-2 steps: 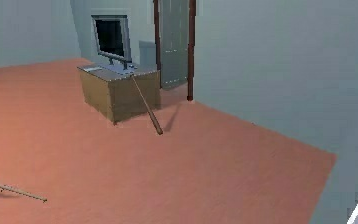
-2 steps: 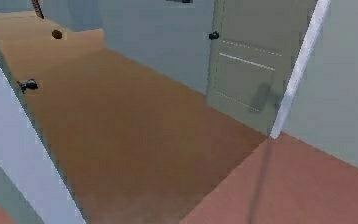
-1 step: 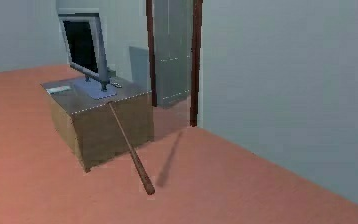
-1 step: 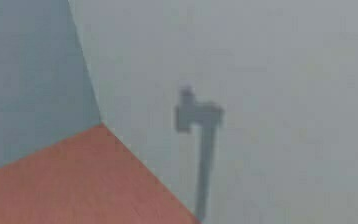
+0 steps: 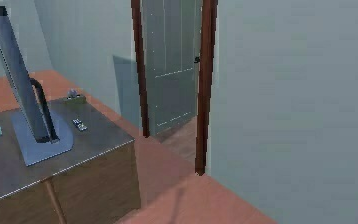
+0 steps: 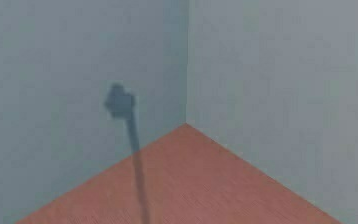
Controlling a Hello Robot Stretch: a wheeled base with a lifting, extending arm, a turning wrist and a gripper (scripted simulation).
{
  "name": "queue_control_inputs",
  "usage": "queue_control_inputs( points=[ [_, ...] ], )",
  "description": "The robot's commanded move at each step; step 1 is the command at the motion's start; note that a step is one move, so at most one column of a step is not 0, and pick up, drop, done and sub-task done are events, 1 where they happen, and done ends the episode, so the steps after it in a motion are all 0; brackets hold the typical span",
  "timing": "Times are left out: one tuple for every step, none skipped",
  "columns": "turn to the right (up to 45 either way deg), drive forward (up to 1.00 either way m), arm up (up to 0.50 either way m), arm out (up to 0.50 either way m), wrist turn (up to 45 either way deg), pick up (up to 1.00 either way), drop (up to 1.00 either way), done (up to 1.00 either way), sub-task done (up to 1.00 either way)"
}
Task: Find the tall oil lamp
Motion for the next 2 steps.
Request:
queue_control_inputs(
  points=[
    [3.0,0.0,0.0,0.0,0.0,0.0,0.0,0.0,0.0],
    [0.0,0.45,0.0,0.0,0.0,0.0,0.0,0.0,0.0]
  ],
)
